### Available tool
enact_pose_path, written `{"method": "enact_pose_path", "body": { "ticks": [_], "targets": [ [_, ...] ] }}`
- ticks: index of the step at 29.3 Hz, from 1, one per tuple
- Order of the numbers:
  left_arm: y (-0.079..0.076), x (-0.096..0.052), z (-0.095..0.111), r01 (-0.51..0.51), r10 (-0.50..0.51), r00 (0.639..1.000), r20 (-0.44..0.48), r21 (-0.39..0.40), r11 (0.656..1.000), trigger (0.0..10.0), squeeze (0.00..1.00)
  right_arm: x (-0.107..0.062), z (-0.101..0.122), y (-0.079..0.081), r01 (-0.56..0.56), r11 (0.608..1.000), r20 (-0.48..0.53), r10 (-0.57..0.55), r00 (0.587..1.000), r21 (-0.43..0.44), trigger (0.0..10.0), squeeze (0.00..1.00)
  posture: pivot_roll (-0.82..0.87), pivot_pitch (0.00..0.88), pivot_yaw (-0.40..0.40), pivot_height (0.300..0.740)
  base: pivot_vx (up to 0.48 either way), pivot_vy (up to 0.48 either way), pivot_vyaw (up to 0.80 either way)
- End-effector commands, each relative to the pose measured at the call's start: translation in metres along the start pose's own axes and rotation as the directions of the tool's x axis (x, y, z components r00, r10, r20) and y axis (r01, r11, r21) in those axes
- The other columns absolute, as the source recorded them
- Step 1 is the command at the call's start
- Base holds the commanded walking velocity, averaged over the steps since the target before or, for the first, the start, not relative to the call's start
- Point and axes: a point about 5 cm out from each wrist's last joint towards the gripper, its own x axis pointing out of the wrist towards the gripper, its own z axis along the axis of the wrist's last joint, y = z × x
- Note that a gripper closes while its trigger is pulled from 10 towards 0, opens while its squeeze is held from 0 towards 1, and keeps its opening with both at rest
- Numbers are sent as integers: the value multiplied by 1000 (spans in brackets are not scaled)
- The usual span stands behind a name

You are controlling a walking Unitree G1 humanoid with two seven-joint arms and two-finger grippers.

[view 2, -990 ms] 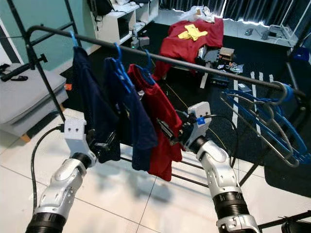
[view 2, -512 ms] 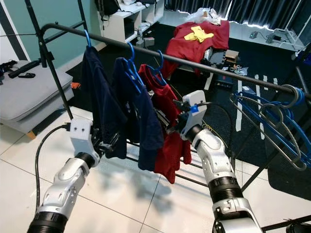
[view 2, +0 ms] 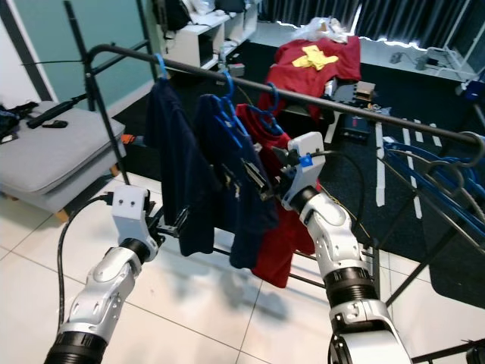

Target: Hang hanger

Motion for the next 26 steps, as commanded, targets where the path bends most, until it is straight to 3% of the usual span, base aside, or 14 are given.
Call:
{"method": "enact_pose_path", "body": {
  "ticks": [1,6,7,10,11,12,16,17,22,26],
  "targets": [
    [-6,-3,-2,26,-26,1000,-5,22,999,10000,0,-6,7,-16,38,999,13,-38,999,-19,10000,1000,78,63,-52,740,0,0,0],
    [-7,-4,-1,31,-30,1000,-3,25,999,10000,0,-7,10,-21,50,998,19,-49,999,-24,10000,1000,78,63,-52,740,0,0,0],
    [-7,-6,1,37,-37,999,4,34,999,10000,0,-10,17,-32,72,996,24,-71,997,-44,10000,1000,92,85,-40,740,0,0,0],
    [-5,-9,5,41,-42,999,14,45,998,10000,0,-12,24,-43,92,994,29,-91,995,-65,10000,1000,102,97,-34,740,0,0,0],
    [-1,-12,10,39,-40,999,27,61,997,10000,0,-13,33,-55,118,989,37,-116,993,-84,10000,1000,121,118,-21,740,0,0,0],
    [1,-14,14,35,-38,999,35,72,997,10000,0,-14,40,-65,140,986,41,-137,990,-91,10000,800,121,118,-21,740,0,0,0],
    [3,-15,16,32,-35,999,39,78,996,10000,0,-15,43,-70,152,984,42,-148,988,-92,10000,800,121,118,-21,740,0,0,0],
    [7,-17,19,17,-21,999,44,90,996,10000,0,-15,45,-75,168,981,33,-165,986,-102,10000,0,141,135,-11,740,0,0,0],
    [27,-34,31,-37,30,998,48,143,989,10000,0,-20,49,-95,253,958,-18,-258,966,-131,10000,0,190,181,20,740,0,0,0],
    [28,-35,32,-39,33,998,47,147,988,10000,0,-21,49,-97,255,958,-29,-261,965,-130,10000,0,190,181,20,740,0,0,0]
  ]
}}
